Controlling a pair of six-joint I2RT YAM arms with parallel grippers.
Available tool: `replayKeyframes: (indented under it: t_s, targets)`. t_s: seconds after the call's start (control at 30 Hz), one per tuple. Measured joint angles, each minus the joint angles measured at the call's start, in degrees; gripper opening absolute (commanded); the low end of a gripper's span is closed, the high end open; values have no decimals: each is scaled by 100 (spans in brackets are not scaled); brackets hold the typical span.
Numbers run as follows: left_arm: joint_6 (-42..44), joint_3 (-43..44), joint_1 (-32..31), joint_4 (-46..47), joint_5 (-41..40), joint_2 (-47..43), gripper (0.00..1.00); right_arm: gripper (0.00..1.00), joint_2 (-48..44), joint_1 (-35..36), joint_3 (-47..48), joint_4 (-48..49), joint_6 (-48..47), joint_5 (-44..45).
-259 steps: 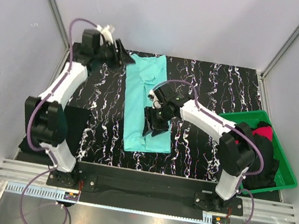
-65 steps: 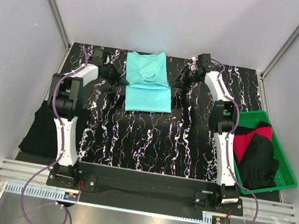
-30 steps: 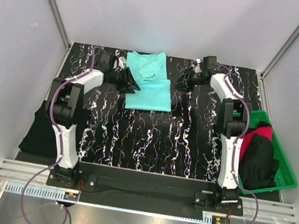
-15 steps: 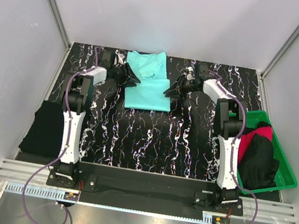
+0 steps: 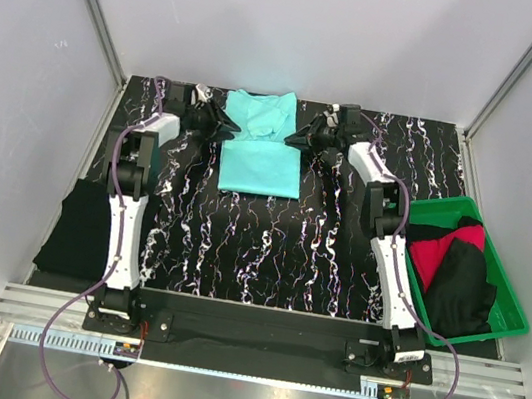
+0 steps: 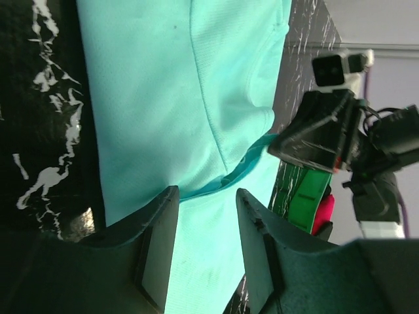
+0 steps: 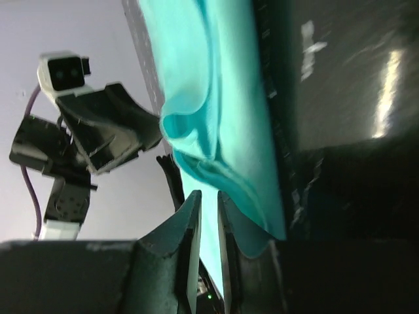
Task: Fold and stack the t-shirts
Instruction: Fold the tshirt
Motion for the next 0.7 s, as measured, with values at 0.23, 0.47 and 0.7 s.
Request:
replayKeyframes:
  t_s: [0.23, 0.47, 0.7]
  targets:
    - [-63, -702, -118, -7, -31, -719, 51, 22, 573, -4, 468, 358, 518, 101]
    - [-103, -1613, -570, 533, 50, -1871, 41, 22, 575, -22, 468, 444, 688, 101]
    - [208, -3073, -715, 643, 116, -2028, 37, 21, 507, -94, 509, 372, 1001, 105]
